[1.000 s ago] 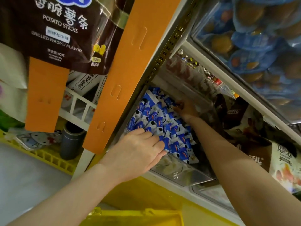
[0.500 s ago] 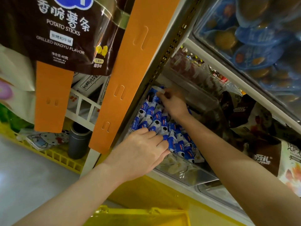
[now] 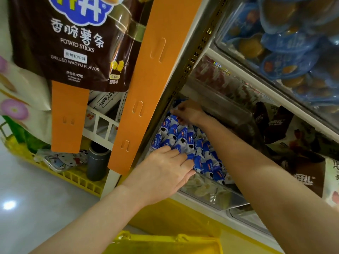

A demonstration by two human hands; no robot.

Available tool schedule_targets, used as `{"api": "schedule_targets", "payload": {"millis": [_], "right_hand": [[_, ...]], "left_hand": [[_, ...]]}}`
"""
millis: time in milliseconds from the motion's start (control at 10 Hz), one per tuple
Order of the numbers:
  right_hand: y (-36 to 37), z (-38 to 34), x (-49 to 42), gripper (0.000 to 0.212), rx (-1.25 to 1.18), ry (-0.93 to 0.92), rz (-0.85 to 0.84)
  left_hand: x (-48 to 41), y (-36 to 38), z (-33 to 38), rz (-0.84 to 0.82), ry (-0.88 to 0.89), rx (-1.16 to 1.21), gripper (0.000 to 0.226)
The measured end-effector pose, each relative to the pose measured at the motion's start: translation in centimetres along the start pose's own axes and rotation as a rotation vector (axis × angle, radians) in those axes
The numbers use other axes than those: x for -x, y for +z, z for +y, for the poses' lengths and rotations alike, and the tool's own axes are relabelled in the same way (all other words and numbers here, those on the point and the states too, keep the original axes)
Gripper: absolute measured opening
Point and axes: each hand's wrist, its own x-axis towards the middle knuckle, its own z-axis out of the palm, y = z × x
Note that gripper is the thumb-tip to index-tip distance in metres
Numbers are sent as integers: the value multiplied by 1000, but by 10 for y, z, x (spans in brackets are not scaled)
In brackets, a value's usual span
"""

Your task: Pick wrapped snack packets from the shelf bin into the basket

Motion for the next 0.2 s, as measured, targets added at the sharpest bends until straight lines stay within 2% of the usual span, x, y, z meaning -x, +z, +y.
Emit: {"api": "schedule_targets", "payload": {"millis": [100, 200], "right_hand": [[-3, -1, 17, 30, -43, -16, 54], [-16, 4, 51, 35, -128, -81, 194]], "left_hand": [[-2, -9, 5, -121, -37, 44, 39], [-1, -23, 11, -214, -171, 97, 46]]}}
